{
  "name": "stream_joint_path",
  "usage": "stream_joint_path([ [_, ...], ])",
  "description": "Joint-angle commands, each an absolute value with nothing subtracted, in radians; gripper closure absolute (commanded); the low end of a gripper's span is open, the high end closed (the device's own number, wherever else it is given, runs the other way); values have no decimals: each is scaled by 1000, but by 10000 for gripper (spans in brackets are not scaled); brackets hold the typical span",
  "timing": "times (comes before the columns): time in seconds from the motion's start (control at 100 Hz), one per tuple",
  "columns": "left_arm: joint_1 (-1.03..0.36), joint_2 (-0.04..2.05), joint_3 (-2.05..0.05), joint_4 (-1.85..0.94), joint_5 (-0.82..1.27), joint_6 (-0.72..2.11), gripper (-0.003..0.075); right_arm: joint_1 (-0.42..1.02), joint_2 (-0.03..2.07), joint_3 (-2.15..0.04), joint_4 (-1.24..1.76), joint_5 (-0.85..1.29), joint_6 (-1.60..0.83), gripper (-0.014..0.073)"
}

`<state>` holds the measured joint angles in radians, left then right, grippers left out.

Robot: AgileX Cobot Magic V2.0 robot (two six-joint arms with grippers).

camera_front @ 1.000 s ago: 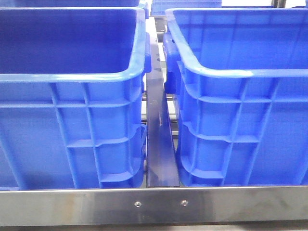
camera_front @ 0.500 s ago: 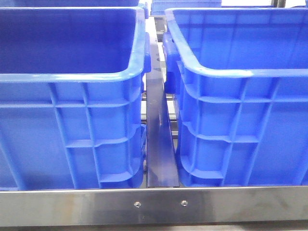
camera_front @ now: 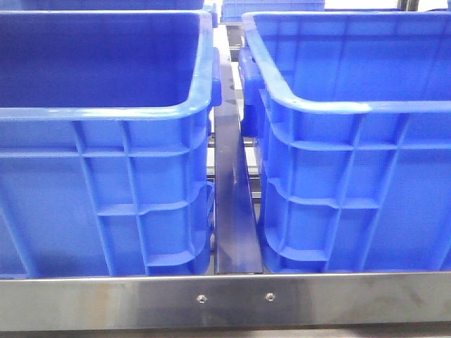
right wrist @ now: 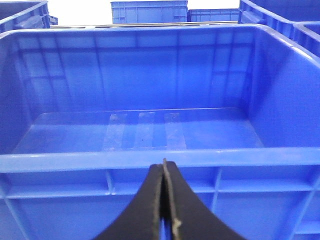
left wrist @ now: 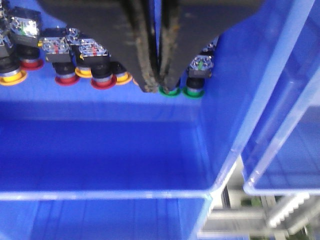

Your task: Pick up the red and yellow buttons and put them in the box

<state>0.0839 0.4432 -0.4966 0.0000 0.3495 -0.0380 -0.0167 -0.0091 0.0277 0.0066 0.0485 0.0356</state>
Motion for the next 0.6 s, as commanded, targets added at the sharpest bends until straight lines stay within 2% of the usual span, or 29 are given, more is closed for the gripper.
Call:
stream_joint_path([
  [0.0, 85, 544, -581, -15, 302, -37, 573, -22, -36, 8, 0, -33, 33, 653],
  [0.1, 85, 646, -630, -45, 311, -37, 334, -22, -36, 8, 0, -33, 33, 653],
  [0.15, 85, 694, -653, -54, 318, -37, 252, -22, -36, 8, 0, -33, 33, 653],
  [0.2, 77, 746, -676, -54, 320, -37, 209, -22, -36, 8, 0, -33, 33, 653],
  [0.35, 4, 888, -760, -54, 359, -37, 207, -22, -36, 8, 0, -33, 33, 653],
  [0.59, -112, 1149, -926, -54, 551, -37, 207, -22, -36, 8, 0, -33, 33, 653],
])
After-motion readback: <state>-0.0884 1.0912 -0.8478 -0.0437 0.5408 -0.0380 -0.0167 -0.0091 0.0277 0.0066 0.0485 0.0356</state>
